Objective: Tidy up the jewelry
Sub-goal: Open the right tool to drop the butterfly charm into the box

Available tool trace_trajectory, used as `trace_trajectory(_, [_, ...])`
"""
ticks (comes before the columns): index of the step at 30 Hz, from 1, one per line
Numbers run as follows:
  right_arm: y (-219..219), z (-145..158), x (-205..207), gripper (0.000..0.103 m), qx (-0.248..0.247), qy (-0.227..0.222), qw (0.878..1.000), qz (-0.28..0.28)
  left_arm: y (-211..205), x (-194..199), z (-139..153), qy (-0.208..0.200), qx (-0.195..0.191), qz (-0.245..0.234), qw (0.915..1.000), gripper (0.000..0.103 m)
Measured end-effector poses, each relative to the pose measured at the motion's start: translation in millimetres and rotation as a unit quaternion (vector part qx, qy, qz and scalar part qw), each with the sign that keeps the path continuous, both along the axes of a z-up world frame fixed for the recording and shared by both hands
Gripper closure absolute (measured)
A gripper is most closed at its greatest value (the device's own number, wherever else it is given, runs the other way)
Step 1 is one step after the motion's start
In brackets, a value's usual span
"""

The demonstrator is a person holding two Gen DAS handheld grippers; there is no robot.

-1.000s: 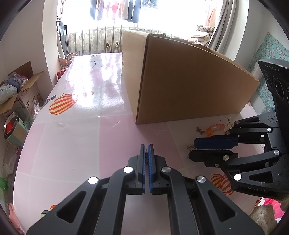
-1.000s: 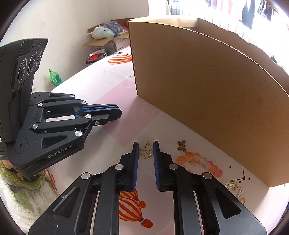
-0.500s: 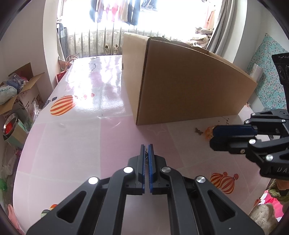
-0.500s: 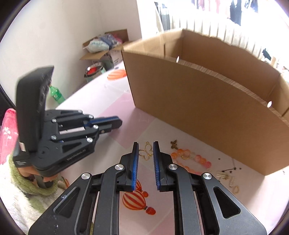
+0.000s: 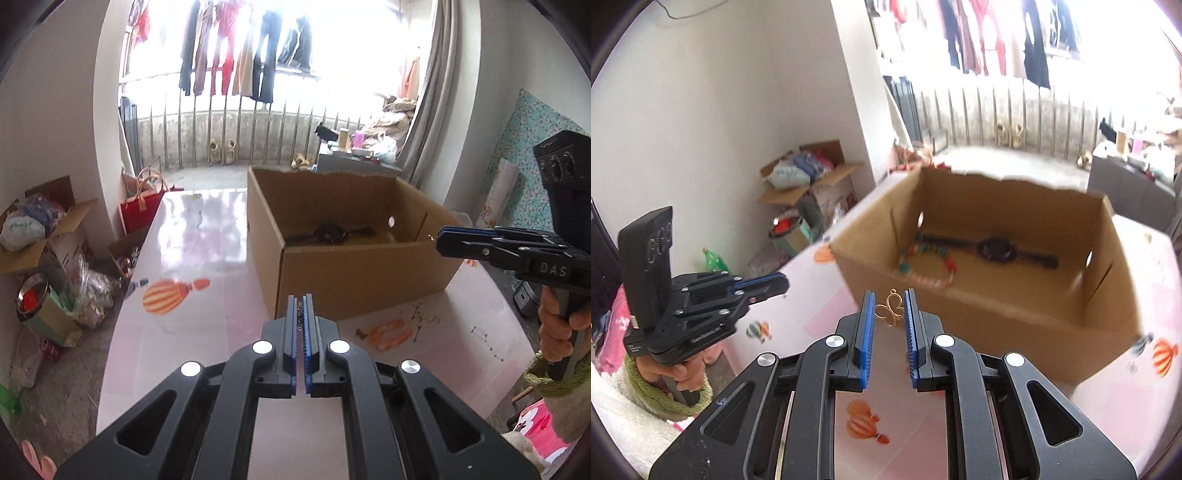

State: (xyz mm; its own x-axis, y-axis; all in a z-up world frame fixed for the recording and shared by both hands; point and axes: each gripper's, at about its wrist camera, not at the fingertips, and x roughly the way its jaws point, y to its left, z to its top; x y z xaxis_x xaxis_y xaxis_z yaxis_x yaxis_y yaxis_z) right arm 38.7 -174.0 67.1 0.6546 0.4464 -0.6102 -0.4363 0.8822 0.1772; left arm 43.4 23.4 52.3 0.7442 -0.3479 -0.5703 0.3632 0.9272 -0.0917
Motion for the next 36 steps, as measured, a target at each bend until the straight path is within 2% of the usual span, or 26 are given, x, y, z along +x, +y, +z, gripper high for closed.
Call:
trace_trajectory(4, [-21,24,25,0.089,0.013,-0.023,1.0,-0.002,-24,20,42,-0.031,-0.018,-0.046,0.9983,0.101])
trace_trajectory(6, [-31,23,46,0.089,0.017,-0.009,1.0,-0.003,-40,40,53,-0.027,-0.028,-0.071,0.9967,0.101])
trace_trajectory(8, [-38,15,74,0.089,0.015,0.024,1.0,-0.009,-61,65,55,-0.011,-0.032,-0.09,0.9954,0.101])
trace_trajectory(12, [-56,-13,122,0.089,0.02,0.103,0.994,-0.012,-103,124,34,0.062,-0.037,-0.115,0.9908,0.1])
trace_trajectory(14, [-65,-29,140,0.089,0.028,0.135,0.99,-0.016,-120,150,19,0.092,-0.021,-0.11,0.9895,0.1])
trace_trajectory(19, [-83,-42,163,0.086,0.029,0.159,0.987,-0.02,-143,196,-10,0.155,0.006,-0.092,0.9837,0.1])
trace_trajectory(21, [-89,-41,165,0.083,0.037,0.161,0.986,-0.019,-146,203,-19,0.184,-0.008,-0.087,0.979,0.1])
trace_trajectory(24, [-98,-40,167,0.081,0.05,0.153,0.987,-0.021,-144,207,-25,0.199,-0.016,-0.081,0.9766,0.095])
trace_trajectory(26, [-104,-39,165,0.08,0.059,0.148,0.987,-0.026,-143,205,-22,0.195,-0.02,-0.081,0.9772,0.091])
trace_trajectory(28, [-111,-36,162,0.08,0.069,0.143,0.987,-0.031,-145,203,-21,0.19,-0.009,-0.08,0.9785,0.082])
trace_trajectory(31, [-119,-33,154,0.079,0.074,0.132,0.987,-0.043,-145,197,-19,0.187,-0.007,-0.082,0.9789,0.08])
trace_trajectory(33, [-123,-26,142,0.075,0.077,0.12,0.988,-0.053,-142,193,-15,0.182,-0.012,-0.08,0.98,0.08])
trace_trajectory(36, [-130,-13,121,0.071,0.085,0.1,0.989,-0.068,-134,179,-3,0.159,-0.024,-0.082,0.9837,0.076])
